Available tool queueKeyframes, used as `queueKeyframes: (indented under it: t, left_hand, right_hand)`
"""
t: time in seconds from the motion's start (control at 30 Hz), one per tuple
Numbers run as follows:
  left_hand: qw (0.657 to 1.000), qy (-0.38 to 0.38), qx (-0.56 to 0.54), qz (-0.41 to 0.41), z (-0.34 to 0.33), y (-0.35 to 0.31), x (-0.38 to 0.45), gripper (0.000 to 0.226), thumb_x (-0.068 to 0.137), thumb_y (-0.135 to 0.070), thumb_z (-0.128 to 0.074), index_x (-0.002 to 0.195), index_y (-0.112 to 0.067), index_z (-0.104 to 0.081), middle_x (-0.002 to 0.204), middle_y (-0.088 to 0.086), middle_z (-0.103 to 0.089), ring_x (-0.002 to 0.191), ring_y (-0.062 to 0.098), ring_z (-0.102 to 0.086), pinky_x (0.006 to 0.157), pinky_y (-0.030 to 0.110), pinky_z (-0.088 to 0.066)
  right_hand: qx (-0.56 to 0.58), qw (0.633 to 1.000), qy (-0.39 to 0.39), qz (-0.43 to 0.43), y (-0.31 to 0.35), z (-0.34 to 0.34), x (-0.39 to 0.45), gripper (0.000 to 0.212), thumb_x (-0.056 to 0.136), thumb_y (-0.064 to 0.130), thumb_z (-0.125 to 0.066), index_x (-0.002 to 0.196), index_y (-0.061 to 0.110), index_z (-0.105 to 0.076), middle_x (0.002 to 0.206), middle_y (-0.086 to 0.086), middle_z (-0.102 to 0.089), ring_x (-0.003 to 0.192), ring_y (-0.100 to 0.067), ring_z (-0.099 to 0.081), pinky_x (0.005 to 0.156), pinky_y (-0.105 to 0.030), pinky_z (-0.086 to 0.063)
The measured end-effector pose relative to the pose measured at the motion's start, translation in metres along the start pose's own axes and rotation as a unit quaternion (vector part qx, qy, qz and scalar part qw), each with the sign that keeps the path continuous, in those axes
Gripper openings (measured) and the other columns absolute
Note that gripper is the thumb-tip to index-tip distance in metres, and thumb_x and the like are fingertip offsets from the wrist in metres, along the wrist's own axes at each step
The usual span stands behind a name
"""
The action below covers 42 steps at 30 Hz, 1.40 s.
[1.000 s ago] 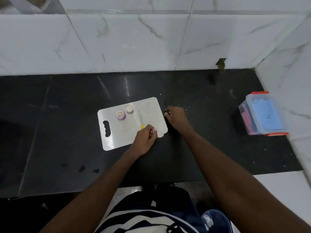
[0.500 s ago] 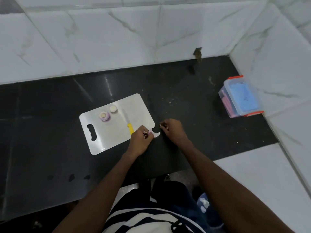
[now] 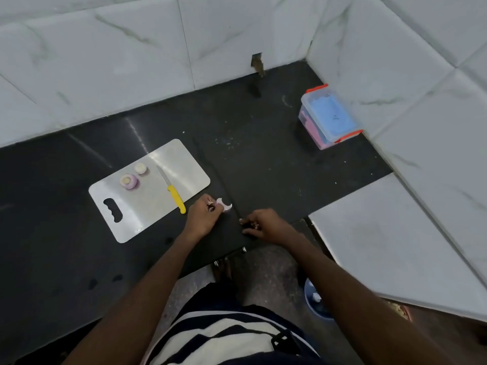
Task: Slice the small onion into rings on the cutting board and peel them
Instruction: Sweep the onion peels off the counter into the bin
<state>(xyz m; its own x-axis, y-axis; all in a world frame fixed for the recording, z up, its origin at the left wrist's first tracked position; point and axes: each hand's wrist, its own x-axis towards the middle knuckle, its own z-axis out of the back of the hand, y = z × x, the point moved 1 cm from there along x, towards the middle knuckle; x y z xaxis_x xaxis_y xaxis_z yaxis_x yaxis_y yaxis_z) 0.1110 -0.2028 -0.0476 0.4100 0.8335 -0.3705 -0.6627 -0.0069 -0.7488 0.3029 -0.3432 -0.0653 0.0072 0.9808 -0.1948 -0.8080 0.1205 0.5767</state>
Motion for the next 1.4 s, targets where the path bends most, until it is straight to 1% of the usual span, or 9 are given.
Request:
queueKeyframes:
  t: [0.3,0.43,0.63,0.7,0.83,0.93,1.1,1.23,1.4]
  left_hand:
    - [0.998,0.058,-0.028,0.0,-0.021,0.003,-0.052,0.014,0.101,-0.019,-0.063,0.107,-0.025,-0.075,0.091,-0.004,-0.075,0.067,0.008,-0.062,0.061,0.03,-0.054]
    - [0.984,0.098,-0.14,0.041,-0.026,-0.01,-0.074,0.022,0.099,-0.005,-0.048,0.092,-0.004,-0.069,0.078,0.007,-0.066,0.053,0.01,-0.039,0.045,0.02,-0.031]
    - [0.964,0.141,-0.218,0.059,-0.047,-0.025,-0.087,0.033,0.105,-0.035,-0.052,0.078,-0.018,-0.059,0.067,0.001,-0.053,0.05,0.009,-0.035,0.045,0.02,-0.025]
    - [0.965,0.164,-0.201,0.041,-0.068,-0.035,-0.092,0.043,0.112,-0.041,-0.053,0.075,-0.02,-0.054,0.066,-0.001,-0.051,0.049,0.006,-0.037,0.044,0.02,-0.028]
    - [0.948,0.197,-0.221,0.12,-0.138,-0.055,-0.107,0.047,0.116,-0.036,-0.045,0.073,-0.017,-0.049,0.065,0.002,-0.051,0.044,0.005,-0.041,0.041,0.019,-0.03]
    - [0.913,0.213,-0.254,0.237,-0.196,-0.063,-0.13,0.043,0.114,-0.032,-0.052,0.075,-0.013,-0.057,0.069,0.006,-0.06,0.05,0.008,-0.058,0.048,0.021,-0.048]
    - [0.867,0.296,-0.272,0.295,-0.281,-0.079,-0.18,0.031,0.112,-0.031,-0.057,0.088,-0.012,-0.067,0.086,0.005,-0.069,0.059,0.01,-0.074,0.057,0.03,-0.062]
    - [0.841,0.334,-0.277,0.322,-0.323,-0.104,-0.22,0.041,0.111,-0.05,-0.051,0.088,-0.017,-0.062,0.074,0.001,-0.072,0.053,0.012,-0.072,0.049,0.026,-0.059]
    - [0.831,0.352,-0.26,0.343,-0.386,-0.102,-0.25,0.058,0.116,-0.049,-0.029,0.09,-0.01,-0.063,0.061,0.005,-0.076,0.052,0.019,-0.076,0.063,0.037,-0.061]
  right_hand:
    - [-0.02,0.999,-0.023,0.04,-0.003,-0.01,-0.038,0.031,0.081,0.019,-0.085,0.11,0.009,-0.079,0.095,-0.012,-0.074,0.089,-0.032,-0.071,0.077,-0.035,-0.052]
    - [-0.04,0.997,-0.038,0.054,-0.003,-0.014,-0.042,0.009,0.086,0.017,-0.076,0.089,0.01,-0.072,0.086,-0.011,-0.066,0.083,-0.036,-0.068,0.068,-0.039,-0.05]
    - [0.141,0.965,-0.2,-0.091,0.004,-0.023,-0.077,0.009,0.096,0.026,-0.071,0.093,0.018,-0.07,0.086,0.001,-0.072,0.077,-0.016,-0.068,0.07,-0.027,-0.05]
    - [0.367,0.846,-0.293,-0.25,0.013,-0.029,-0.096,0.015,0.101,0.024,-0.063,0.089,0.014,-0.064,0.074,-0.001,-0.064,0.058,-0.016,-0.06,0.051,-0.025,-0.046]
    - [0.739,0.406,-0.371,-0.388,0.004,-0.043,-0.134,0.029,0.098,0.013,-0.045,0.07,0.018,-0.043,0.063,-0.002,-0.036,0.041,-0.01,-0.03,0.039,-0.019,-0.022]
    - [0.768,0.23,-0.461,-0.379,-0.017,-0.06,-0.169,0.037,0.104,0.024,-0.05,0.069,0.02,-0.041,0.057,0.0,-0.037,0.039,-0.01,-0.031,0.038,-0.02,-0.027]
    - [0.701,0.086,-0.608,-0.363,-0.044,-0.08,-0.225,0.035,0.103,0.037,-0.062,0.077,0.015,-0.056,0.067,-0.007,-0.053,0.058,-0.021,-0.058,0.065,-0.034,-0.06]
    - [0.676,-0.01,-0.665,-0.317,-0.058,-0.095,-0.269,0.028,0.103,0.027,-0.061,0.113,0.001,-0.066,0.108,-0.026,-0.063,0.097,-0.04,-0.064,0.107,-0.056,-0.051]
    - [0.668,-0.087,-0.668,-0.318,-0.084,-0.11,-0.317,0.047,0.108,0.03,-0.05,0.136,-0.006,-0.06,0.136,-0.03,-0.063,0.119,-0.04,-0.064,0.103,-0.052,-0.053]
